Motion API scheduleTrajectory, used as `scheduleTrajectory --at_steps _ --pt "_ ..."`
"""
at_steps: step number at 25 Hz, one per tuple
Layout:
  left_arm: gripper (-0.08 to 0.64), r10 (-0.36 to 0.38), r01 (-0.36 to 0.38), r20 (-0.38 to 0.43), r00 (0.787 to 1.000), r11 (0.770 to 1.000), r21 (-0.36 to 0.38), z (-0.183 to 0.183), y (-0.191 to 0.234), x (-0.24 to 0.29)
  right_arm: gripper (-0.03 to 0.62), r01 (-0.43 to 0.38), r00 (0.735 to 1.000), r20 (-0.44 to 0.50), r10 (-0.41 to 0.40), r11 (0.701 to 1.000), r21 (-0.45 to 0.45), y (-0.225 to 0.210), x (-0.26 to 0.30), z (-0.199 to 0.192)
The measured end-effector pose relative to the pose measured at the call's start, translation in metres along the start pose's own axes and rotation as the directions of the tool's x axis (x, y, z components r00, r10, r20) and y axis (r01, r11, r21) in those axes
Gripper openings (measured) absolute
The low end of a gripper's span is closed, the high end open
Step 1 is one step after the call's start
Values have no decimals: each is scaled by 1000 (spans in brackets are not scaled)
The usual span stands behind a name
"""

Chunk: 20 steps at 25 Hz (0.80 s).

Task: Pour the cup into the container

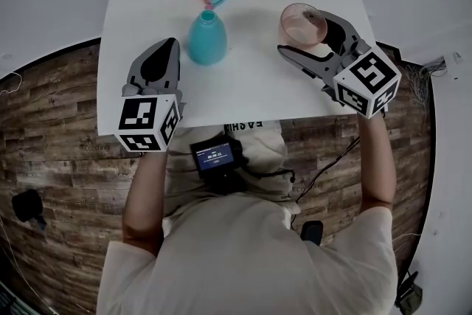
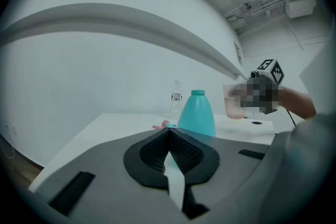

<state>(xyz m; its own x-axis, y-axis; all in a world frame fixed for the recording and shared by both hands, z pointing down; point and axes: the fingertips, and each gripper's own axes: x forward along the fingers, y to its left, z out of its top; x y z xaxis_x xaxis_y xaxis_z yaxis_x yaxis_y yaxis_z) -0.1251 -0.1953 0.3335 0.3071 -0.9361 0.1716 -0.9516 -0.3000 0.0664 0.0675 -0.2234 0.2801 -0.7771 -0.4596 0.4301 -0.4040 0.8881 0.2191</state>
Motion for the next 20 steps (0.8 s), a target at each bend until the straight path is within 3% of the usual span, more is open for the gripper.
scheduleTrajectory --at_steps 20 --pt "11 -1 1 1 1000 1000 3 0 -3 0 367 -42 998 -57 37 996 -80 16 22 23"
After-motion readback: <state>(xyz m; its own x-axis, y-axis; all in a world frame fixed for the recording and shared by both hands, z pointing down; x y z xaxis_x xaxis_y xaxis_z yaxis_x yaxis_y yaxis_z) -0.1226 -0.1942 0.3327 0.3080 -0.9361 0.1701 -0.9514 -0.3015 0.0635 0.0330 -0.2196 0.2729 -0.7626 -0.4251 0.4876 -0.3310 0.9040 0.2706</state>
